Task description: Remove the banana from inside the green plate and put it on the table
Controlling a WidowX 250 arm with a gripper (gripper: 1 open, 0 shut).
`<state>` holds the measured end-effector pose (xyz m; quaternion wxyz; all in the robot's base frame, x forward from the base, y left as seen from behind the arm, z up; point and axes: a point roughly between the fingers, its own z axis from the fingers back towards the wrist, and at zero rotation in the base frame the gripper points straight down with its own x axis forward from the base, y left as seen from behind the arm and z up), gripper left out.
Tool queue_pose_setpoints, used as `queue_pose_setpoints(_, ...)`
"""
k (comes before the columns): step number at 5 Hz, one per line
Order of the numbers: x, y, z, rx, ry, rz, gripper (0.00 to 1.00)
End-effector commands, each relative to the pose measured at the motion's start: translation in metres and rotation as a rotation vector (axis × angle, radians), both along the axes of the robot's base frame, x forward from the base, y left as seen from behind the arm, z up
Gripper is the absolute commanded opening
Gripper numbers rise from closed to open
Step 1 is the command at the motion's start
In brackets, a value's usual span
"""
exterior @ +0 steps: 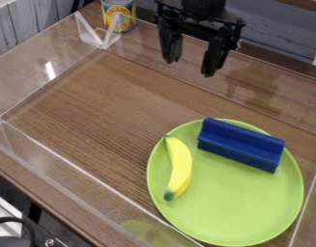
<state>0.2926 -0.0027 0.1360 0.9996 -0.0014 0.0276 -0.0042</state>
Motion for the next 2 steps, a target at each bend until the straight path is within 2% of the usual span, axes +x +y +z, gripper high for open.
queue_pose_setpoints(1, -0.009, -0.003, -0.005, -0.001, 0.012, 0.010, 1.00)
queue_pose_setpoints(2, -0.036, -0.014, -0.004, -0.008, -0.002, 0.044, 1.00)
